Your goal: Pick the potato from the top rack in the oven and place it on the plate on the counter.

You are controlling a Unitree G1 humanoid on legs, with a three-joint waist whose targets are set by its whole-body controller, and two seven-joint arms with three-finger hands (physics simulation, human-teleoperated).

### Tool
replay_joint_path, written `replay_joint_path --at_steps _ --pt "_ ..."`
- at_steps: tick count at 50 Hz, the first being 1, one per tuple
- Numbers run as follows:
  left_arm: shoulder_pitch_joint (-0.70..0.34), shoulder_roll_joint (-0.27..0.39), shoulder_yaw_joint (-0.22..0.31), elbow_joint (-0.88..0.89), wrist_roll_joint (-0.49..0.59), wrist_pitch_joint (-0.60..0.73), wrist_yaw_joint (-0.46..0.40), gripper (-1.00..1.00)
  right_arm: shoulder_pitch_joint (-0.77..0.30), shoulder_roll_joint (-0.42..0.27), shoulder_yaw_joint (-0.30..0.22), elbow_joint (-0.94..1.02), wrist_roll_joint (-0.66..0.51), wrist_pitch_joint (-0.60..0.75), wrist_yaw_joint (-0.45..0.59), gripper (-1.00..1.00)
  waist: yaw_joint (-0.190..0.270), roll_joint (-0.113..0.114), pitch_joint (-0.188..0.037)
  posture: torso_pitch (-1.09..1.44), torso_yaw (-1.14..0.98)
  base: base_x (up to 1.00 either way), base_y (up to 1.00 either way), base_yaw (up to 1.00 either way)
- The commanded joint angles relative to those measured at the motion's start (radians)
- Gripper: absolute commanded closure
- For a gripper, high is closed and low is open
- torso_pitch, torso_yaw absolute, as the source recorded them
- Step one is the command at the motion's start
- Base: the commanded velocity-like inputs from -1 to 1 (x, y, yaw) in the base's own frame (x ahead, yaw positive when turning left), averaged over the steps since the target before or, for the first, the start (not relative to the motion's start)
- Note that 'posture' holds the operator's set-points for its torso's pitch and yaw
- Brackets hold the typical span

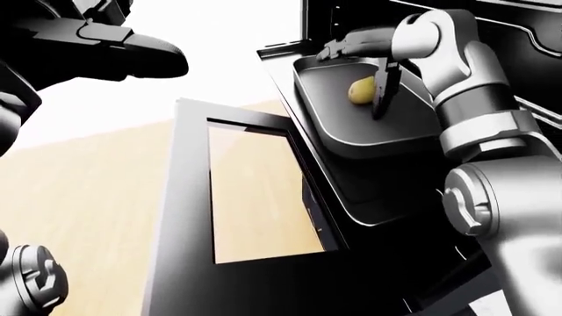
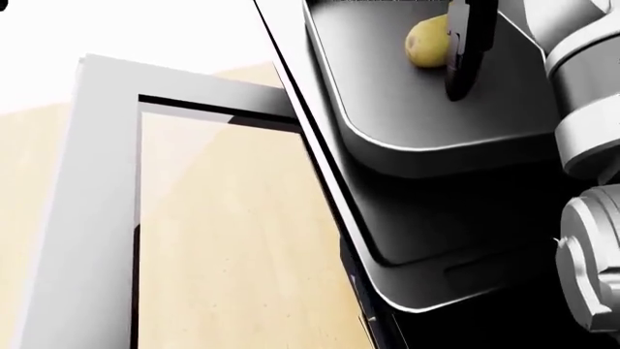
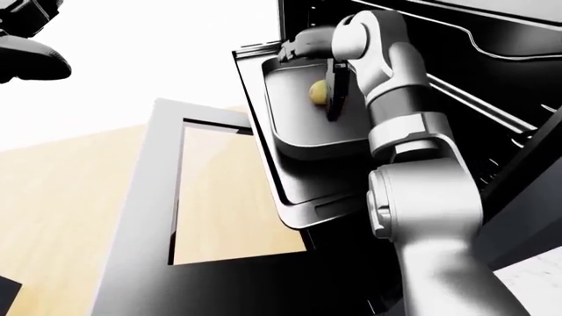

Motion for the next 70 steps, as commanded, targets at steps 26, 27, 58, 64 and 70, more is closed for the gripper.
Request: replay_joint_path --at_steps 26,27,58,64,70 --pt "-0.032 0.036 0.02 -0.001 -0.057 -0.063 0.04 -1.0 0.018 -0.048 -0.011 -0.029 -0.098 -0.017 -0.034 0.24 0.01 -0.007 -0.028 -0.11 0.0 0.0 0.0 0.0" --pt "-0.03 0.037 0.019 0.0 -0.056 -0.065 0.04 -1.0 0.021 -0.05 -0.011 -0.029 -0.1 -0.018 -0.037 0.29 0.011 -0.008 -0.028 -0.11 0.0 0.0 0.0 0.0" --pt "-0.085 0.067 0.005 0.027 -0.095 -0.063 0.066 -1.0 -0.121 -0.048 -0.057 -0.083 0.049 0.01 0.012 1.0 -0.003 0.008 -0.015 -0.11 0.0 0.0 0.0 0.0" --pt "-0.078 0.066 0.005 0.029 -0.082 -0.071 0.054 -1.0 -0.13 -0.047 -0.052 -0.109 0.074 0.017 0.031 1.0 0.013 -0.02 -0.034 -0.11 0.0 -0.13 0.07 0.0" --pt "-0.081 0.067 0.005 0.031 -0.079 -0.072 0.051 -1.0 -0.126 -0.039 -0.051 -0.127 0.092 0.022 0.044 1.0 0.025 -0.064 -0.038 -0.11 0.0 -0.23 0.25 0.0"
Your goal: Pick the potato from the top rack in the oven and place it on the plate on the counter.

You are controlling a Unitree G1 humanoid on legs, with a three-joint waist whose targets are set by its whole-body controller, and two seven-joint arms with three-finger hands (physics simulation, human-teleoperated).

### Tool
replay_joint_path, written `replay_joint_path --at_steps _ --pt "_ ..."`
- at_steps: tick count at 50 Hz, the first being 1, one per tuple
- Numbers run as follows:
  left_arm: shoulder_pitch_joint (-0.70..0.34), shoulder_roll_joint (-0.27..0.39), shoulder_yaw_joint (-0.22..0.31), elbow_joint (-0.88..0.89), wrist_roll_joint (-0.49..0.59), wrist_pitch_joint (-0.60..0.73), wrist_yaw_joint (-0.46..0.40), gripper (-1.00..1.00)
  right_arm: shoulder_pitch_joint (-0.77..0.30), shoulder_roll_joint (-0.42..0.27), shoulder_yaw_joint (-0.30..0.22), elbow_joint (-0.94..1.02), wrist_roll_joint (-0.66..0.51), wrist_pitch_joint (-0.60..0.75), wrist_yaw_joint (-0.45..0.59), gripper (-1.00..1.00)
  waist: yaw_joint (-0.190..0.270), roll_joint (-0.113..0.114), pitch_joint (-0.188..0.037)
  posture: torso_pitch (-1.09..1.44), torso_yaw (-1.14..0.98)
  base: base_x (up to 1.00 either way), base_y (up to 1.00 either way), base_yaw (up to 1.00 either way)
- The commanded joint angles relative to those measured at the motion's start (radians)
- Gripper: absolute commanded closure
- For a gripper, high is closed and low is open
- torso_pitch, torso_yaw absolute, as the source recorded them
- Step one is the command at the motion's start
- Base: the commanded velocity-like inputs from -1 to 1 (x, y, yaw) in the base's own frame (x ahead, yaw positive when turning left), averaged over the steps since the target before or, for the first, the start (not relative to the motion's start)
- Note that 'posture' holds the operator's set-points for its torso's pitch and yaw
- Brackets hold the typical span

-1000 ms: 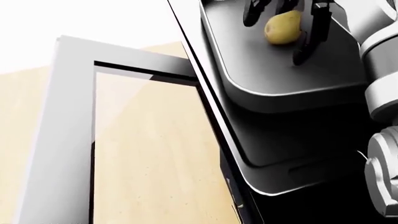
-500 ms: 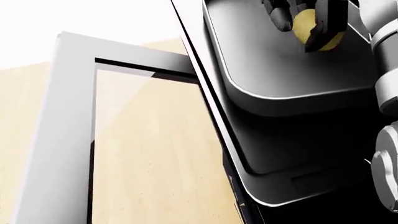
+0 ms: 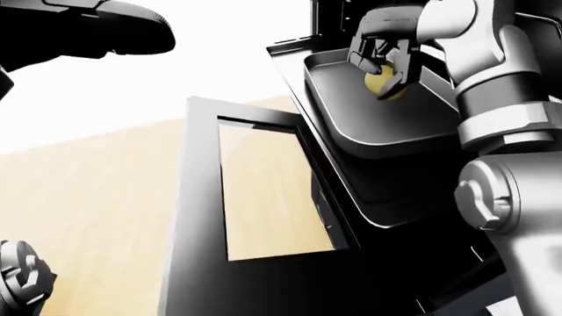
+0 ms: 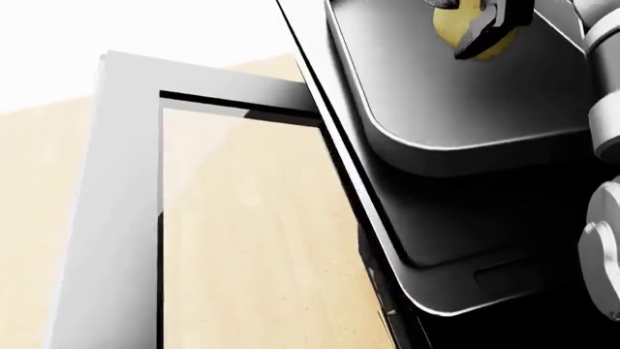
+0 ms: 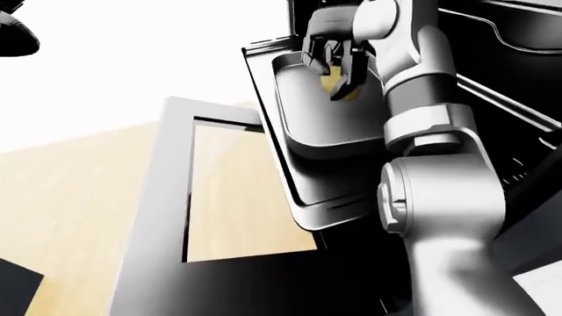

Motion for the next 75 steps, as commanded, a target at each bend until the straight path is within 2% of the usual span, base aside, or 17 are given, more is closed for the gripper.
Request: replay_joint_path --at_steps 1,7,9,17,21,31,34,35,36,38,51,56,57,60,67,73,75 --pt "-0.031 0.016 0.024 0.0 0.003 -0.023 0.011 -1.0 -0.095 0.013 0.0 -0.119 0.027 -0.037 -0.001 1.0 0.013 -0.025 -0.044 -0.11 0.0 -0.24 0.3 0.0" --pt "-0.023 0.019 0.025 -0.007 -0.006 -0.029 0.016 -1.0 -0.08 0.046 -0.006 -0.192 0.085 -0.011 0.06 0.99 0.019 0.027 -0.031 -0.11 0.0 -0.23 0.29 0.0" --pt "-0.032 0.025 0.026 -0.003 -0.019 -0.024 0.025 -1.0 -0.089 0.048 -0.001 -0.197 0.092 -0.01 0.066 0.99 0.016 0.111 -0.047 -0.11 0.0 -0.23 0.14 0.0" --pt "-0.05 0.043 0.021 0.007 -0.048 -0.025 0.042 -1.0 -0.125 0.034 -0.001 -0.206 0.111 0.004 0.083 0.99 0.024 0.044 -0.039 -0.11 0.0 -0.12 0.02 0.0" --pt "-0.058 0.048 0.014 0.013 -0.05 -0.03 0.043 -1.0 -0.129 0.016 -0.013 -0.225 0.13 0.023 0.095 0.99 0.02 0.055 -0.069 -0.11 0.0 -0.67 0.0 0.0" --pt "-0.055 0.028 0.007 0.001 -0.039 -0.029 0.047 -1.0 -0.088 -0.001 -0.026 -0.308 0.176 0.073 0.122 1.0 0.0 0.036 -0.037 -0.11 0.0 -0.84 0.0 0.0" --pt "-0.054 0.028 0.01 0.002 -0.038 -0.027 0.046 -1.0 -0.092 -0.008 -0.028 -0.319 0.186 0.081 0.128 0.99 -0.004 -0.011 -0.02 -0.11 0.0 -0.86 0.0 0.0" --pt "-0.055 0.028 0.011 0.002 -0.04 -0.026 0.047 -1.0 -0.09 -0.009 -0.028 -0.327 0.19 0.085 0.132 1.0 -0.01 -0.081 -0.041 -0.11 0.0 -0.87 0.0 0.0" --pt "-0.056 0.028 0.011 0.001 -0.041 -0.025 0.049 -1.0 -0.088 -0.009 -0.028 -0.334 0.193 0.088 0.134 0.99 -0.02 -0.032 -0.018 -0.11 0.0 -0.87 0.0 0.0" --pt "-0.052 0.027 0.013 -0.002 -0.041 -0.027 0.05 -1.0 -0.081 -0.009 -0.026 -0.349 0.197 0.09 0.139 1.0 -0.012 -0.069 -0.076 -0.11 0.0 -0.86 0.0 0.0" --pt "-0.042 0.032 0.015 0.001 -0.035 -0.035 0.041 -1.0 -0.052 -0.001 -0.024 -0.42 0.214 0.102 0.173 1.0 -0.027 -0.041 -0.023 -0.11 0.0 -0.75 0.2 0.0" --pt "-0.042 0.033 0.016 0.003 -0.033 -0.035 0.039 -1.0 -0.052 -0.005 -0.028 -0.431 0.221 0.114 0.181 0.99 -0.02 0.074 -0.037 -0.11 0.0 -0.57 0.32 0.0" --pt "-0.04 0.031 0.015 0.002 -0.031 -0.036 0.039 -1.0 -0.049 -0.007 -0.028 -0.434 0.221 0.113 0.181 0.99 0.003 0.022 0.014 -0.11 0.0 -0.44 0.02 0.0" --pt "-0.047 0.031 0.013 0.004 -0.036 -0.033 0.044 -1.0 -0.05 -0.013 -0.035 -0.45 0.231 0.132 0.196 0.98 0.011 0.066 -0.056 -0.11 0.0 -0.36 0.01 0.0" --pt "-0.042 0.022 0.011 -0.001 -0.027 -0.033 0.041 -1.0 -0.018 -0.035 -0.044 -0.484 0.247 0.155 0.201 0.99 -0.003 0.014 0.018 -0.11 0.0 -0.03 0.0 -0.29" --pt "-0.048 0.01 0.007 -0.007 -0.027 -0.026 0.048 -1.0 0.021 -0.046 -0.053 -0.544 0.272 0.184 0.232 0.99 0.0 -0.084 -0.013 -0.11 0.0 0.0 0.0 -1.0" --pt "-0.052 0.008 0.004 -0.006 -0.024 -0.024 0.048 -1.0 0.031 -0.051 -0.054 -0.564 0.277 0.19 0.241 0.99 0.01 -0.067 0.017 -0.11 0.0 0.0 0.0 -1.0"
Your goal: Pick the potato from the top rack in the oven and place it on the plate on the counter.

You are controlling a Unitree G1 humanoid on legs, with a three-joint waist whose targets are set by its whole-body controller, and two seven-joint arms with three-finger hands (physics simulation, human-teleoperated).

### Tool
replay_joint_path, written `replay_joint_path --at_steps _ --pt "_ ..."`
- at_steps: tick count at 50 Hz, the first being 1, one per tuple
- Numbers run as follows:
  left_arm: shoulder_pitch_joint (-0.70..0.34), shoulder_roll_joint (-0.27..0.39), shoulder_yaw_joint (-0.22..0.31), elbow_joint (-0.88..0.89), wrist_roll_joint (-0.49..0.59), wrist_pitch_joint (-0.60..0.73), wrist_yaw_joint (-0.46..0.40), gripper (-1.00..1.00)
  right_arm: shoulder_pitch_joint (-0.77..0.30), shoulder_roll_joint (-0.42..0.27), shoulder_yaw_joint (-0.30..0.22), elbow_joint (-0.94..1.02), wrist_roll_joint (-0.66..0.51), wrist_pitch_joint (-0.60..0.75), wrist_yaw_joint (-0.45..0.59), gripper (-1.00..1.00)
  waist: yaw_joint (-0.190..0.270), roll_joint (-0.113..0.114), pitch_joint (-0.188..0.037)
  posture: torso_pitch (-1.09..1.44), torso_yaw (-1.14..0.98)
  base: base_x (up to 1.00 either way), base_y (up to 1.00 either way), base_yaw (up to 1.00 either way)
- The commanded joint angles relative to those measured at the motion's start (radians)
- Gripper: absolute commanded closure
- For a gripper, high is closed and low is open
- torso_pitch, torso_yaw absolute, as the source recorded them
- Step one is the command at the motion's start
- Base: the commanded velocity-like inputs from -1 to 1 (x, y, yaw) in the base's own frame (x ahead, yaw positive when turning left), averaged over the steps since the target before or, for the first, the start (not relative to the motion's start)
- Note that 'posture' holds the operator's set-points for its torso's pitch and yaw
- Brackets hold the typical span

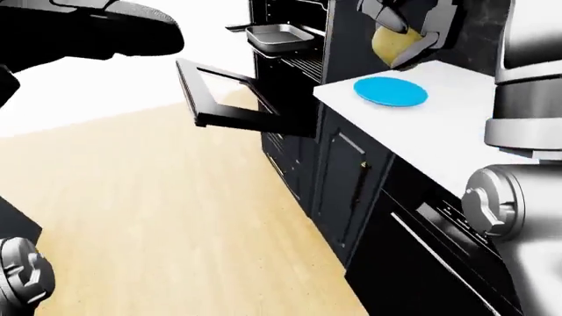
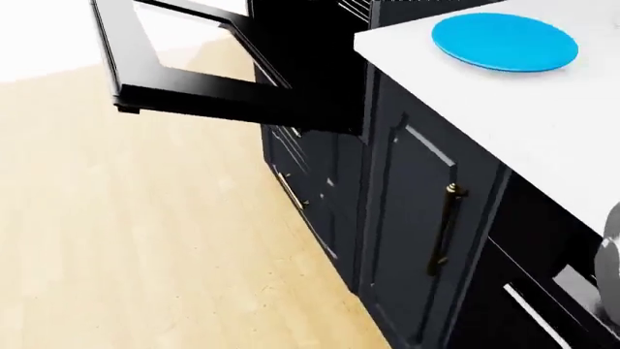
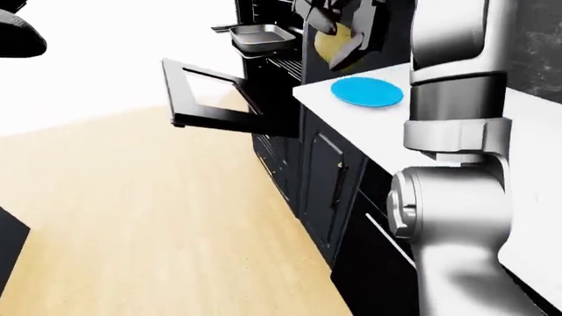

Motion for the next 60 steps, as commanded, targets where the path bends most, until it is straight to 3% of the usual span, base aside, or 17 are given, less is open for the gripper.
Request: replay_joint_path --at_steps 1,9,11,13,16,19,21,22,28,38,39,41,45,47,48,52,60 --pt "-0.039 0.012 0.015 0.009 0.015 -0.027 -0.005 -1.0 -0.041 -0.009 -0.011 -0.035 0.01 0.013 -0.006 0.99 -0.001 0.003 -0.013 -0.11 0.0 0.0 0.0 -1.0" --pt "-0.028 -0.007 0.018 -0.001 0.045 -0.019 -0.028 -1.0 0.066 -0.026 -0.032 -0.213 0.048 0.07 0.047 0.99 0.0 0.117 0.014 -0.11 0.0 0.0 0.0 -1.0" --pt "-0.031 -0.011 0.014 0.003 0.06 -0.019 -0.039 -1.0 0.092 -0.038 -0.039 -0.239 0.058 0.075 0.054 0.98 0.006 0.185 0.001 -0.11 0.0 0.0 0.0 -0.97" --pt "-0.031 -0.019 0.015 0.0 0.069 -0.016 -0.042 -1.0 0.111 -0.045 -0.042 -0.259 0.064 0.085 0.059 0.98 -0.002 0.146 0.02 -0.11 0.0 0.0 0.0 -0.88" --pt "-0.015 -0.033 0.023 -0.022 0.063 -0.01 -0.03 -1.0 0.147 -0.052 -0.048 -0.311 0.077 0.098 0.071 0.98 -0.004 0.112 -0.018 -0.11 0.0 0.0 0.0 -0.36" --pt "0.008 -0.039 0.032 -0.038 0.063 -0.014 -0.029 -1.0 0.161 -0.054 -0.049 -0.34 0.087 0.107 0.076 0.98 0.003 0.068 -0.01 -0.11 0.0 0.0 0.0 -0.03" --pt "0.059 -0.039 0.058 -0.082 0.041 -0.019 -0.02 -1.0 0.171 -0.056 -0.049 -0.362 0.091 0.109 0.077 0.98 0.015 0.009 -0.021 -0.11 0.0 0.0 0.0 0.0" --pt "0.079 -0.036 0.07 -0.098 0.018 -0.02 -0.008 -1.0 0.173 -0.057 -0.049 -0.367 0.093 0.111 0.077 0.98 0.01 0.04 0.0 -0.11 0.0 0.0 0.0 0.0" --pt "0.252 -0.001 0.118 -0.203 -0.037 -0.073 -0.012 -1.0 0.149 -0.069 -0.053 -0.373 0.1 0.121 0.058 0.98 -0.007 0.076 -0.004 -0.11 0.0 0.0 0.0 0.0" --pt "0.275 0.019 0.099 -0.203 -0.043 -0.11 -0.015 -1.0 0.226 -0.087 -0.065 -0.469 0.123 0.145 0.082 1.0 -0.01 0.082 -0.005 -0.11 0.0 0.0 0.0 0.0" --pt "0.266 0.021 0.096 -0.196 -0.042 -0.11 -0.014 -1.0 0.242 -0.088 -0.069 -0.486 0.126 0.15 0.087 1.0 -0.006 0.079 -0.025 -0.11 0.0 0.27 0.0 0.0" --pt "0.247 0.023 0.086 -0.181 -0.037 -0.11 -0.014 -1.0 0.265 -0.089 -0.071 -0.509 0.13 0.153 0.093 1.0 0.001 0.077 0.024 -0.11 0.0 0.41 0.0 0.0" --pt "0.204 0.019 0.069 -0.15 -0.027 -0.105 -0.012 -1.0 0.271 -0.086 -0.068 -0.518 0.132 0.158 0.093 1.0 0.003 0.113 0.05 -0.11 0.0 0.71 0.0 0.0" --pt "0.195 0.013 0.063 -0.14 -0.007 -0.103 -0.025 -1.0 0.27 -0.082 -0.066 -0.526 0.132 0.165 0.098 1.0 -0.005 0.173 0.018 -0.11 0.0 0.85 0.0 0.0" --pt "0.189 0.012 0.063 -0.138 -0.008 -0.098 -0.023 -1.0 0.269 -0.081 -0.065 -0.524 0.132 0.165 0.097 1.0 -0.007 0.14 0.062 -0.11 0.0 0.85 0.0 0.0" --pt "0.174 0.008 0.064 -0.131 -0.007 -0.086 -0.02 -1.0 0.268 -0.078 -0.063 -0.521 0.131 0.164 0.097 1.0 -0.006 0.103 -0.009 -0.11 0.0 0.85 0.0 0.0" --pt "0.168 -0.006 0.06 -0.133 0.004 -0.082 -0.022 -1.0 0.274 -0.07 -0.062 -0.522 0.131 0.162 0.092 0.99 0.034 0.055 -0.038 -0.11 0.0 0.85 0.0 0.0"
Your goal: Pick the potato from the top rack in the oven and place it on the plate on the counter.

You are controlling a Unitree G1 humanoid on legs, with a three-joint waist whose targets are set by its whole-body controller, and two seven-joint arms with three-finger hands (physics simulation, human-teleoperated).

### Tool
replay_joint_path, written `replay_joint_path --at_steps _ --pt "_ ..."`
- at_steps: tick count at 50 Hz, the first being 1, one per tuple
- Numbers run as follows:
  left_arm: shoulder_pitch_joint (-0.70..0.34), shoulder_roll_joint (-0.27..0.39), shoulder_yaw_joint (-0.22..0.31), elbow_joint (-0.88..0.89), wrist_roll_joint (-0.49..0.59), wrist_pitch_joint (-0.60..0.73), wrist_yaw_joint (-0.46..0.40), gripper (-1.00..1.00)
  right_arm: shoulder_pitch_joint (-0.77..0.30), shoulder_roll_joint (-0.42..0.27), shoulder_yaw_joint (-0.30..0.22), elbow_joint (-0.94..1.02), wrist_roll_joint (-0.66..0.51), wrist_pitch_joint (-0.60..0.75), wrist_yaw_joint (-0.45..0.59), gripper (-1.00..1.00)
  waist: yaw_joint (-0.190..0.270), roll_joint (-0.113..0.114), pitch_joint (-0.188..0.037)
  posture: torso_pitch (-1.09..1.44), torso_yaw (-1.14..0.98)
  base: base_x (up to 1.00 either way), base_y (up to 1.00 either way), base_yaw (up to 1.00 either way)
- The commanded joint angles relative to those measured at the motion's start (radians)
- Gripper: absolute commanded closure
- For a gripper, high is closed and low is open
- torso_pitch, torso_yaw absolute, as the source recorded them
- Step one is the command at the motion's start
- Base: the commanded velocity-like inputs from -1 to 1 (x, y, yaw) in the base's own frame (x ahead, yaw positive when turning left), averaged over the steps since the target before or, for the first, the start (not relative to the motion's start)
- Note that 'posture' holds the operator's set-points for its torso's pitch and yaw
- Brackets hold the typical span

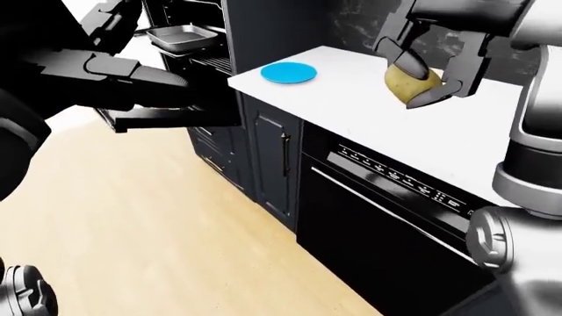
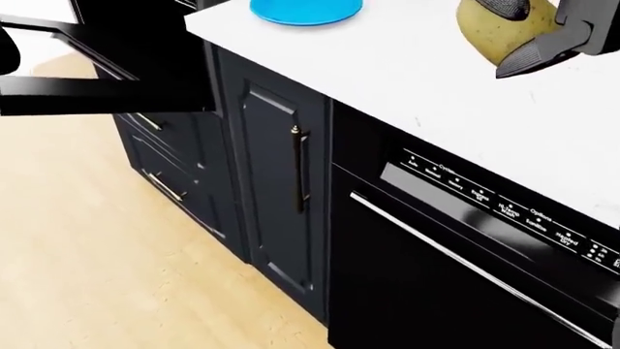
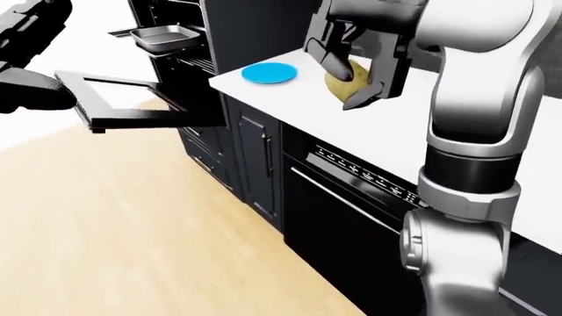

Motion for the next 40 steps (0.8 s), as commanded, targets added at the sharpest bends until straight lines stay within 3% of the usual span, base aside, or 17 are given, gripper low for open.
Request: replay_joint_path --at_steps 1,4,5,7,8,14,16,17,18,19,25,27,29,31,33,35,40 --pt "-0.023 0.003 0.009 -0.002 0.014 -0.023 -0.008 -1.0 -0.023 -0.013 -0.021 -0.002 -0.004 -0.004 -0.021 1.0 0.0 0.009 -0.012 -0.11 0.0 0.85 0.0 0.0" --pt "-0.033 0.006 0.014 -0.002 0.002 -0.017 -0.001 -1.0 -0.025 -0.011 -0.02 -0.006 -0.003 0.001 -0.017 0.99 0.006 -0.038 -0.018 -0.11 0.0 0.76 0.0 0.0" --pt "-0.034 0.008 0.015 -0.001 -0.001 -0.017 0.0 -1.0 -0.026 -0.011 -0.02 -0.009 -0.002 0.003 -0.015 0.99 -0.004 -0.032 -0.006 -0.11 0.0 0.37 0.0 0.0" --pt "-0.035 0.014 0.02 -0.002 -0.013 -0.015 0.006 -1.0 -0.029 -0.012 -0.02 -0.014 -0.003 0.011 -0.009 0.98 0.001 -0.071 0.032 -0.11 0.0 0.18 0.0 0.0" --pt "-0.035 0.019 0.023 -0.003 -0.022 -0.015 0.011 -1.0 -0.029 -0.012 -0.02 -0.018 -0.003 0.015 -0.007 0.98 -0.014 -0.058 0.008 -0.11 0.0 0.08 0.0 0.0" --pt "-0.034 0.045 0.027 0.004 -0.044 -0.026 0.016 -1.0 -0.031 -0.012 -0.02 -0.027 0.003 0.022 0.005 0.99 -0.029 -0.027 0.057 -0.11 0.0 0.01 0.0 0.0" --pt "-0.026 0.047 0.022 0.002 -0.033 -0.034 0.005 -1.0 -0.035 -0.016 -0.018 -0.023 -0.001 0.017 0.005 0.99 -0.02 0.016 0.042 -0.11 0.0 0.0 0.0 0.0" --pt "-0.03 0.052 0.024 0.006 -0.037 -0.033 0.007 -1.0 -0.037 -0.016 -0.018 -0.022 -0.001 0.016 0.005 0.99 -0.013 0.059 0.03 -0.11 0.0 0.0 0.0 0.0" --pt "-0.036 0.058 0.024 0.009 -0.046 -0.032 0.012 -1.0 -0.038 -0.016 -0.019 -0.021 -0.001 0.016 0.005 0.98 -0.033 0.056 0.015 -0.11 0.0 0.0 0.01 0.0" --pt "-0.037 0.059 0.023 0.009 -0.048 -0.034 0.014 -1.0 -0.037 -0.015 -0.019 -0.023 -0.001 0.017 0.006 0.99 -0.031 0.053 0.043 -0.11 0.0 0.0 0.01 0.0" --pt "-0.036 0.067 0.024 0.013 -0.057 -0.04 0.019 -1.0 -0.036 -0.013 -0.02 -0.019 0.001 0.012 0.004 0.99 -0.023 0.037 0.053 -0.11 0.0 0.0 0.03 0.0" --pt "-0.033 0.072 0.025 0.011 -0.061 -0.042 0.02 -1.0 -0.039 -0.012 -0.021 -0.021 0.003 0.017 0.006 0.99 -0.021 0.016 0.057 -0.11 0.0 0.0 0.04 0.0" --pt "-0.033 0.076 0.025 0.012 -0.067 -0.045 0.023 -1.0 -0.04 -0.011 -0.02 -0.018 0.004 0.017 0.003 0.98 -0.015 -0.042 0.032 -0.11 0.0 0.0 0.02 0.0" --pt "-0.033 0.08 0.025 0.012 -0.07 -0.048 0.024 -1.0 -0.045 -0.012 -0.019 -0.016 0.006 0.017 0.003 0.98 -0.023 -0.01 0.034 -0.11 0.0 0.0 0.0 0.0" --pt "-0.032 0.084 0.025 0.013 -0.074 -0.051 0.025 -1.0 -0.047 -0.015 -0.018 -0.009 0.005 0.008 -0.001 0.98 -0.032 0.005 -0.004 -0.11 0.0 0.0 0.2 0.0" --pt "-0.034 0.088 0.023 0.014 -0.078 -0.053 0.027 -1.0 -0.047 -0.016 -0.018 -0.006 0.003 0.004 -0.003 0.98 -0.026 -0.043 -0.015 -0.11 0.0 0.0 0.73 0.0" --pt "-0.024 0.087 0.023 0.014 -0.069 -0.059 0.02 -1.0 -0.055 -0.012 -0.016 0.002 0.002 0.003 -0.006 0.98 -0.019 -0.044 -0.001 -0.11 0.0 0.0 0.79 0.0"
